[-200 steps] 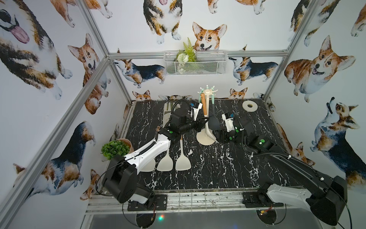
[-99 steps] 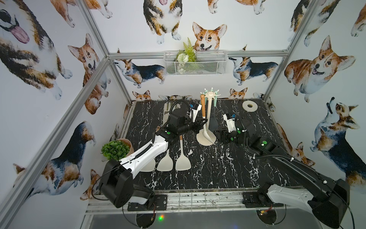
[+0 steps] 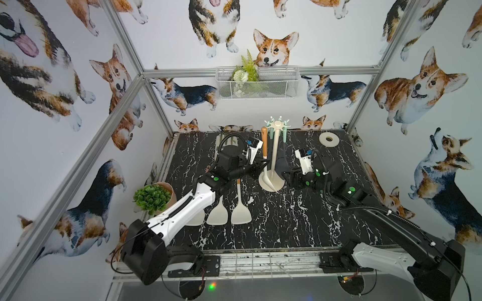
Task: Take the spatula off the kitchen utensil rack
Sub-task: Take off the spatula from the rack, then place the spatula at the center of the board.
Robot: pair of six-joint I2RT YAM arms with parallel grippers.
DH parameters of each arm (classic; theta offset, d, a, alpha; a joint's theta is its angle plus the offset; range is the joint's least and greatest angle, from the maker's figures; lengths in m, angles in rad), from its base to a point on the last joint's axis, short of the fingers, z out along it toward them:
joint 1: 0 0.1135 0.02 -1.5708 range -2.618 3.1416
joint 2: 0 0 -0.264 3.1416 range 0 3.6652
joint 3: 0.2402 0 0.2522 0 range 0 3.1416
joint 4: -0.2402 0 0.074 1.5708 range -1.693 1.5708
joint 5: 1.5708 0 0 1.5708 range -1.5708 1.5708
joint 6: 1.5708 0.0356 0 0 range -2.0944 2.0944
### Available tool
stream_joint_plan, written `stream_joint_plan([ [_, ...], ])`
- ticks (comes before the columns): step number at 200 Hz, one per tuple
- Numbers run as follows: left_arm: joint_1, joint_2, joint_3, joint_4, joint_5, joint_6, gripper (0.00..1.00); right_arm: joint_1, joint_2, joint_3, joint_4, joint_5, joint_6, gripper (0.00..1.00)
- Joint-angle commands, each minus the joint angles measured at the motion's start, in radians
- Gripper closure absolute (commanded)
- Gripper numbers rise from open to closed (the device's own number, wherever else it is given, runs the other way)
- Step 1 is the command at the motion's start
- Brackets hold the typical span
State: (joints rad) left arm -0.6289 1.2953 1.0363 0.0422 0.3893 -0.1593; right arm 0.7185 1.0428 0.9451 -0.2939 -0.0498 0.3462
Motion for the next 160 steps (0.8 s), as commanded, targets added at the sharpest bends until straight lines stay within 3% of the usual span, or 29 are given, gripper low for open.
stream_joint_plan([
  [1, 0.001, -0.046, -0.001, -0.022, 0.032, 0.033, 1.00, -0.017, -0.026, -0.013, 0.050, -0.126, -0.030, 0.33],
  [44, 0.003, -0.174, -0.008, -0.117, 0.112, 0.078, 1.00, -0.112, -0.039, -0.057, 0.189, -0.463, 0.065, 0.33],
  [89, 0.009, -0.225, 0.010, -0.122, 0.366, 0.088, 1.00, -0.109, 0.059, -0.020, 0.285, -0.678, 0.143, 0.36],
  [117, 0.012, -0.192, 0.010, 0.014, 0.540, -0.009, 1.00, -0.053, 0.127, 0.019, 0.285, -0.713, 0.128, 0.36],
  [160, 0.015, -0.119, 0.012, 0.158, 0.642, -0.145, 1.00, 0.015, 0.174, 0.058, 0.288, -0.746, 0.116, 0.39],
])
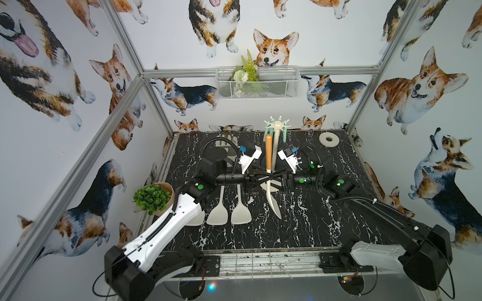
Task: Take the spatula off the kitchen utensil rack
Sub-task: Place the spatula at the center of the board.
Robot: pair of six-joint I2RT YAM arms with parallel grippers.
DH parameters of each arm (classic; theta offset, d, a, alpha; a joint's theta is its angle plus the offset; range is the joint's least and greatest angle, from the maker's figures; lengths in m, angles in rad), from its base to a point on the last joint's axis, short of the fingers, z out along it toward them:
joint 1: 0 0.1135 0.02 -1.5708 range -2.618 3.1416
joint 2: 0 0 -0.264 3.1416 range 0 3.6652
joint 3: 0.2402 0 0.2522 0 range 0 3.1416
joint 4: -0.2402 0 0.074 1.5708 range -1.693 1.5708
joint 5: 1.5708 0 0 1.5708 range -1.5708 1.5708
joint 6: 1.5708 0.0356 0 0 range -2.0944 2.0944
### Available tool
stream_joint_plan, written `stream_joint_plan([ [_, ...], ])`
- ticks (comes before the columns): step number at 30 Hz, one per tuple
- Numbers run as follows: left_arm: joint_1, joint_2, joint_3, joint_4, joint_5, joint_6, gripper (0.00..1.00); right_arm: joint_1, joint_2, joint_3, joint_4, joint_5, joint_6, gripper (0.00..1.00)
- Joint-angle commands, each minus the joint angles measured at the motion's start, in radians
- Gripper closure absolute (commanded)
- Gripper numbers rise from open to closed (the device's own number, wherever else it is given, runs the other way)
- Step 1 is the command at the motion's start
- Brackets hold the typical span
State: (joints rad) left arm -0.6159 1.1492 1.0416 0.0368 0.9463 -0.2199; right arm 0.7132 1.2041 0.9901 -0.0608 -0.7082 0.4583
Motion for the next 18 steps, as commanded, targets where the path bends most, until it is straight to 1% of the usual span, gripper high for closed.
stream_joint_plan([
  [1, 0.001, 0.029, 0.007, 0.165, 0.086, -0.086, 1.00, 0.020, 0.013, 0.013, 0.057, -0.089, 0.004, 0.40],
  [3, 0.002, 0.041, 0.007, 0.180, 0.099, -0.103, 1.00, 0.020, 0.008, 0.003, 0.077, -0.094, 0.018, 0.46],
  [5, 0.007, 0.042, 0.005, 0.182, 0.103, -0.107, 1.00, 0.020, -0.004, -0.005, 0.076, -0.081, 0.018, 0.50],
  [7, 0.015, 0.036, -0.004, 0.191, 0.103, -0.114, 1.00, 0.020, -0.029, -0.010, 0.045, -0.040, -0.007, 0.50],
  [10, 0.029, 0.023, -0.023, 0.217, 0.098, -0.131, 1.00, 0.012, -0.078, -0.018, -0.025, 0.053, -0.062, 0.48],
  [11, 0.037, 0.016, -0.031, 0.228, 0.098, -0.139, 1.00, 0.001, -0.118, -0.031, -0.027, 0.065, -0.071, 0.47],
  [14, 0.051, 0.006, -0.044, 0.245, 0.101, -0.151, 1.00, -0.057, -0.177, -0.066, 0.010, 0.039, -0.030, 0.47],
  [15, 0.055, 0.006, -0.047, 0.251, 0.105, -0.156, 1.00, -0.086, -0.198, -0.081, 0.044, -0.002, 0.006, 0.48],
  [18, 0.059, 0.014, -0.048, 0.277, 0.118, -0.176, 1.00, -0.100, -0.212, -0.075, 0.060, -0.057, 0.031, 0.48],
])
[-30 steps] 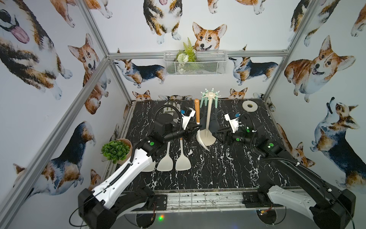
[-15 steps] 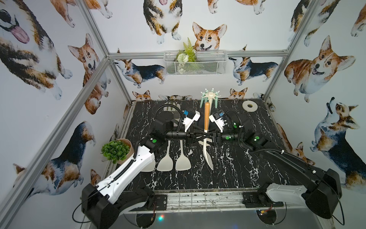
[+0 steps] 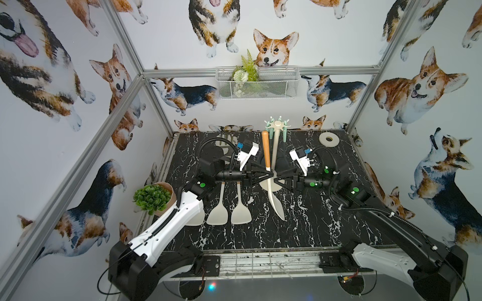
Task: Take the spatula off the kitchen utensil rack
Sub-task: Place the spatula at the center of the board.
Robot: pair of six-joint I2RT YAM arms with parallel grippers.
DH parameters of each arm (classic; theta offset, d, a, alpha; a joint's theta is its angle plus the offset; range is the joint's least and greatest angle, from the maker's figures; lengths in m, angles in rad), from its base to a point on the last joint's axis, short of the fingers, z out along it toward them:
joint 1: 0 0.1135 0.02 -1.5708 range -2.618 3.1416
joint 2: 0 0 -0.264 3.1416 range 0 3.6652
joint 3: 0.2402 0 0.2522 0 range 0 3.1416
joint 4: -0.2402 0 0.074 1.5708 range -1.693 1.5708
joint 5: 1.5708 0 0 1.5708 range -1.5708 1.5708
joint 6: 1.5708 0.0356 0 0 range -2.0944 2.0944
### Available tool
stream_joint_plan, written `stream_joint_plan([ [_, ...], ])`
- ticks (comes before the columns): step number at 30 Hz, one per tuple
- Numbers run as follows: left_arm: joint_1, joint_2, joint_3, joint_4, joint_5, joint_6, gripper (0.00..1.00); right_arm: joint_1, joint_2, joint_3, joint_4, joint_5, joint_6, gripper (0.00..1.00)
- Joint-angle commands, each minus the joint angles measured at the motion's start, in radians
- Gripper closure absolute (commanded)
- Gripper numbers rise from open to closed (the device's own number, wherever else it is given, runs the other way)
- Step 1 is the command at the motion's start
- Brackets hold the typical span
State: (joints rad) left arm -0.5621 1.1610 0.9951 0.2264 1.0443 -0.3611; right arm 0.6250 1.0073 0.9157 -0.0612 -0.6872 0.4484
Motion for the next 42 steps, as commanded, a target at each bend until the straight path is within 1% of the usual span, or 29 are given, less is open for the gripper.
stream_joint_plan([
  [1, 0.005, 0.005, 0.000, 0.098, 0.024, -0.043, 1.00, -0.011, -0.011, 0.006, 0.070, -0.105, 0.059, 0.49],
  [3, 0.005, 0.017, 0.000, 0.127, 0.029, -0.065, 1.00, -0.009, 0.015, 0.011, 0.115, -0.165, 0.117, 0.49],
  [5, 0.005, 0.034, -0.001, 0.188, 0.035, -0.109, 1.00, 0.001, 0.037, 0.012, 0.146, -0.192, 0.143, 0.50],
  [7, 0.005, 0.048, -0.005, 0.244, 0.042, -0.151, 1.00, 0.028, 0.060, 0.022, 0.151, -0.195, 0.137, 0.49],
  [11, 0.005, 0.056, -0.007, 0.253, 0.047, -0.167, 1.00, 0.069, 0.102, 0.055, 0.154, -0.195, 0.128, 0.49],
  [13, 0.005, 0.054, -0.013, 0.256, 0.047, -0.171, 1.00, 0.074, 0.106, 0.061, 0.172, -0.195, 0.135, 0.50],
  [15, 0.005, 0.053, -0.014, 0.256, 0.047, -0.173, 1.00, 0.076, 0.139, 0.061, 0.192, -0.199, 0.145, 0.55],
  [16, 0.005, 0.052, -0.016, 0.254, 0.046, -0.173, 1.00, 0.076, 0.145, 0.063, 0.201, -0.199, 0.151, 0.66],
  [17, 0.005, 0.051, -0.016, 0.252, 0.045, -0.173, 1.00, 0.076, 0.149, 0.064, 0.202, -0.193, 0.151, 0.80],
  [18, 0.005, 0.050, -0.018, 0.245, 0.044, -0.170, 1.00, 0.076, 0.149, 0.062, 0.202, -0.186, 0.151, 0.89],
  [20, 0.005, 0.049, -0.017, 0.230, 0.038, -0.160, 1.00, 0.076, 0.144, 0.057, 0.196, -0.172, 0.147, 1.00],
  [25, 0.008, 0.036, -0.009, 0.154, -0.006, -0.107, 1.00, 0.075, 0.119, 0.056, 0.134, -0.100, 0.125, 1.00],
  [26, 0.008, 0.031, -0.006, 0.125, -0.024, -0.088, 1.00, 0.075, 0.088, 0.058, 0.099, -0.060, 0.113, 1.00],
  [27, 0.008, 0.025, -0.002, 0.107, -0.038, -0.073, 0.80, 0.074, 0.067, 0.061, 0.069, -0.018, 0.099, 1.00],
  [28, 0.011, 0.013, 0.001, 0.067, -0.069, -0.048, 0.57, 0.072, 0.035, 0.068, 0.016, 0.050, 0.073, 1.00],
  [29, 0.013, 0.001, 0.005, 0.030, -0.101, -0.023, 0.45, 0.066, -0.002, 0.074, -0.034, 0.133, 0.047, 1.00],
  [30, 0.014, -0.012, 0.007, -0.004, -0.130, -0.001, 0.40, 0.059, -0.029, 0.077, -0.067, 0.198, 0.032, 1.00],
  [31, 0.016, -0.027, 0.008, -0.044, -0.163, 0.029, 0.37, 0.046, -0.062, 0.078, -0.100, 0.271, 0.016, 1.00],
  [34, 0.018, -0.070, 0.008, -0.148, -0.272, 0.106, 0.33, -0.004, -0.160, 0.074, -0.173, 0.471, -0.003, 1.00],
  [35, 0.018, -0.085, 0.006, -0.182, -0.316, 0.131, 0.32, -0.023, -0.196, 0.074, -0.215, 0.570, -0.006, 1.00],
  [36, 0.018, -0.093, 0.004, -0.202, -0.342, 0.143, 0.31, -0.033, -0.213, 0.077, -0.243, 0.631, -0.008, 1.00],
  [38, 0.019, -0.119, -0.001, -0.268, -0.453, 0.184, 0.28, -0.057, -0.222, 0.100, -0.345, 0.771, -0.009, 1.00],
  [39, 0.018, -0.125, -0.003, -0.289, -0.484, 0.196, 0.27, -0.065, -0.214, 0.116, -0.384, 0.796, -0.006, 1.00],
  [40, 0.019, -0.131, -0.004, -0.311, -0.518, 0.210, 0.27, -0.086, -0.181, 0.151, -0.473, 0.845, 0.001, 1.00],
  [41, 0.021, -0.137, -0.006, -0.341, -0.563, 0.223, 0.27, -0.105, -0.142, 0.179, -0.545, 0.863, 0.011, 1.00],
  [42, 0.021, -0.139, -0.008, -0.353, -0.580, 0.227, 0.27, -0.122, -0.111, 0.197, -0.589, 0.862, 0.018, 1.00],
])
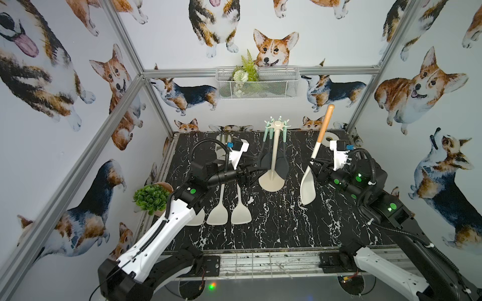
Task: Take the spatula off the kitchen utensil rack
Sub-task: Place the spatula at the center of the board.
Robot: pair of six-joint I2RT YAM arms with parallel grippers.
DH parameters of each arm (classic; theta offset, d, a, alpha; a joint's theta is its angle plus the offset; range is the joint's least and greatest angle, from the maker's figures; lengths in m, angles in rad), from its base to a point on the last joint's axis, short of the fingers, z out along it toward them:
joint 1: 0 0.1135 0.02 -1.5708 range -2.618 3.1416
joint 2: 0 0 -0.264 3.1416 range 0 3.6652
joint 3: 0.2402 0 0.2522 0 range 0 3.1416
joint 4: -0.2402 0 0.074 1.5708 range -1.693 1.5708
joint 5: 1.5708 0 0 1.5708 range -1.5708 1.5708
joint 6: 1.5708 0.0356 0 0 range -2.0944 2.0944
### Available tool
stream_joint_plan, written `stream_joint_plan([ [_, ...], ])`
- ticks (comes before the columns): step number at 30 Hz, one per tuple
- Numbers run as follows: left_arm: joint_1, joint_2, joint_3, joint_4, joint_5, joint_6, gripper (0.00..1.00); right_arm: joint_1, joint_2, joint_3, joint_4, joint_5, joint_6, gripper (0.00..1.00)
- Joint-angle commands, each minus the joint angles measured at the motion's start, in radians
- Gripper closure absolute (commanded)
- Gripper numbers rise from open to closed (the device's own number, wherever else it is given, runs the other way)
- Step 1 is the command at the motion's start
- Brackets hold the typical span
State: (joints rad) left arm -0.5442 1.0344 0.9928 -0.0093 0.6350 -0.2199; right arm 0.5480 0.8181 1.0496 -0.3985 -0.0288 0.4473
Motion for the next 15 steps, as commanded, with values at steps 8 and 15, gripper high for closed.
stream_joint_plan([
  [8, 0.004, -0.032, -0.046, -0.154, -0.243, 0.096, 0.27, -0.102, 0.280, -0.006, -0.266, 0.043, 0.090, 1.00],
  [15, 0.006, -0.064, -0.091, -0.175, -0.279, 0.106, 0.27, -0.101, 0.476, -0.088, -0.143, -0.123, 0.155, 1.00],
])
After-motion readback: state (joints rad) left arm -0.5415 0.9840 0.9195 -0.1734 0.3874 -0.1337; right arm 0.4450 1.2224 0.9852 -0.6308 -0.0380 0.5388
